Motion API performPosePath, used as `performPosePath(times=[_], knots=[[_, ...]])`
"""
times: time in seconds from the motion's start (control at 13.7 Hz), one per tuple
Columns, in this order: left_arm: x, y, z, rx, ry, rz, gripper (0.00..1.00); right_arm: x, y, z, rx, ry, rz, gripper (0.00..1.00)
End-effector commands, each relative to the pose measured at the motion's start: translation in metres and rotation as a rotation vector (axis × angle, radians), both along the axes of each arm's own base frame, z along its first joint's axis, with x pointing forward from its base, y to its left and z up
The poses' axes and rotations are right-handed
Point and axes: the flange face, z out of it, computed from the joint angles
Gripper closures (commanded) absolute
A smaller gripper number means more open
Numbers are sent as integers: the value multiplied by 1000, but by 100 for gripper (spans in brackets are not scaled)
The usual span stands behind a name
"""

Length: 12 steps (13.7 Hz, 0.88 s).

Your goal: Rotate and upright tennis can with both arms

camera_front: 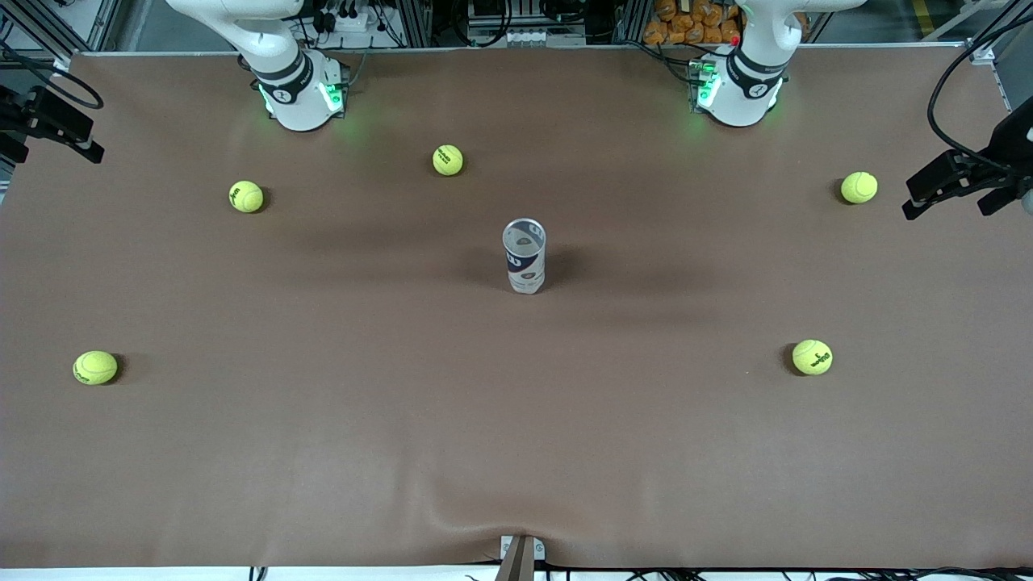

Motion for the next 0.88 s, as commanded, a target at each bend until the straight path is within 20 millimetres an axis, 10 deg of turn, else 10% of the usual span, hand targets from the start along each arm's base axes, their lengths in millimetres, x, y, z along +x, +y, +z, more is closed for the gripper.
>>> performPosePath(times=[0.0,0.8], knots=[[-7,1,9,13,-3,-20,0,-7,2,7,11,0,1,0],[-5,-1,3,4,11,-38,0,1,0,2,13,-25,-6,0]])
